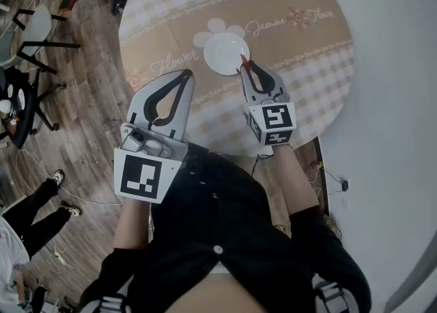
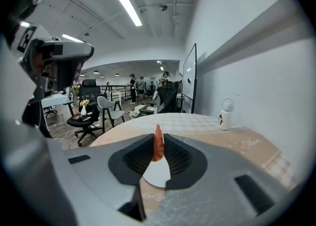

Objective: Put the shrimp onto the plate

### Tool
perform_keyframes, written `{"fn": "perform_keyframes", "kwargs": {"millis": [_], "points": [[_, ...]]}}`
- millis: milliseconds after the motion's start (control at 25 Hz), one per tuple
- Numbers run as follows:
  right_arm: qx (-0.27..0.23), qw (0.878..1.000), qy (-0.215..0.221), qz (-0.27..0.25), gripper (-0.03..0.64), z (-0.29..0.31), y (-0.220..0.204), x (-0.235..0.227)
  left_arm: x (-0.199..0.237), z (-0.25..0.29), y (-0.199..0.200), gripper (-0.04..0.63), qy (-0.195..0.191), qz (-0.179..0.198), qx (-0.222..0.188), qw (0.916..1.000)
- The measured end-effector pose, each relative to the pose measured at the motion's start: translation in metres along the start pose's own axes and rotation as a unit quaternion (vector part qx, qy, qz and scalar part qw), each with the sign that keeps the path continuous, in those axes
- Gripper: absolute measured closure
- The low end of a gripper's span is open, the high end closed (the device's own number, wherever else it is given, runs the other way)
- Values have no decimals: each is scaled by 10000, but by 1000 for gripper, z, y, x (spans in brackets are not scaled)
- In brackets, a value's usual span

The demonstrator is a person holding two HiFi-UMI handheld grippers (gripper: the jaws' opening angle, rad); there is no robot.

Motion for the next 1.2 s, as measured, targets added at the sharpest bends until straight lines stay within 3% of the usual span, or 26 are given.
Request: {"fn": "perform_keyframes", "kwargs": {"millis": [720, 1200], "points": [[1066, 9929, 370, -380, 568, 74, -49, -7, 20, 2, -14, 592, 148, -36, 149, 9998], [2085, 9745, 573, -608, 568, 111, -100, -14, 27, 2, -22, 592, 193, -83, 217, 9995]]}}
Point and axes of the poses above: the fingertips, and each gripper's own axes: z forward along the fingers, x to its left, y out of its top, the point moved 3 cm from there along -z, backward along the fingers, and after that the axes turned 9 degrees about y, right-handed, at the moved point
